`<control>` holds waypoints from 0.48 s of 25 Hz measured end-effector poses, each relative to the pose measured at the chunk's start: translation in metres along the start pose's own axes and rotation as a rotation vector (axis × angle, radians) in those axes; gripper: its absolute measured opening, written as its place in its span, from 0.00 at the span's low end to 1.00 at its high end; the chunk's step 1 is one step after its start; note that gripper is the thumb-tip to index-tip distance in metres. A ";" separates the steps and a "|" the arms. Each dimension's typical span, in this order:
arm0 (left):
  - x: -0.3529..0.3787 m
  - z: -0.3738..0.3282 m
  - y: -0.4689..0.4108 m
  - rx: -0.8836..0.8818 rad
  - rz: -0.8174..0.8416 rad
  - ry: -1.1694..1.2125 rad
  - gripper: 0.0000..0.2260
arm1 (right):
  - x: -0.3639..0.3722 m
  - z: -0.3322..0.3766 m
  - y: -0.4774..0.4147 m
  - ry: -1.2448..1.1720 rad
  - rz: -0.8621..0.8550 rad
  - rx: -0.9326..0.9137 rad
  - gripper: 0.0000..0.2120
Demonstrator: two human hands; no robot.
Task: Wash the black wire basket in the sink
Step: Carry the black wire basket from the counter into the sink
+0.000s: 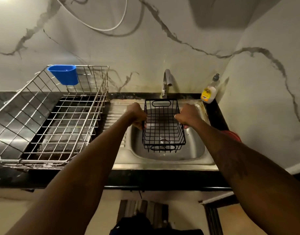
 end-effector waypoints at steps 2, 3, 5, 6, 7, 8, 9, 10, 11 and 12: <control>0.017 0.000 -0.015 -0.002 0.010 -0.012 0.07 | 0.008 -0.016 -0.016 0.011 0.027 0.041 0.07; 0.025 0.000 -0.022 -0.009 0.012 -0.014 0.07 | 0.013 -0.023 -0.025 0.017 0.042 0.064 0.07; 0.040 0.003 -0.044 -0.015 -0.014 -0.018 0.05 | 0.021 -0.035 -0.040 0.028 0.055 0.102 0.07; 0.046 0.005 -0.054 -0.010 -0.011 -0.033 0.04 | 0.026 -0.040 -0.045 0.031 0.070 0.125 0.07; 0.053 0.006 -0.066 -0.015 0.006 -0.056 0.04 | 0.032 -0.045 -0.052 0.034 0.087 0.156 0.07; 0.060 0.009 -0.081 -0.006 0.018 -0.083 0.05 | 0.039 -0.050 -0.060 0.040 0.110 0.175 0.07; 0.067 0.012 -0.092 -0.006 0.033 -0.096 0.05 | 0.046 -0.056 -0.068 0.046 0.136 0.198 0.08; 0.075 0.016 -0.104 -0.009 0.035 -0.086 0.04 | 0.055 -0.063 -0.074 0.051 0.153 0.222 0.08; 0.082 0.019 -0.113 -0.012 0.029 -0.098 0.04 | 0.062 -0.070 -0.081 0.064 0.157 0.235 0.08; 0.091 0.022 -0.123 -0.006 0.032 -0.118 0.04 | 0.071 -0.077 -0.088 0.088 0.157 0.240 0.06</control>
Point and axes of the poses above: each hand's wrist, its own y-axis away from the middle knuckle, its own x-axis out of the palm, z = x × y, the point moved 1 cm from there along -y, towards the middle knuckle, and after that the axes turned 14 degrees about -y, right-handed, at the moved point
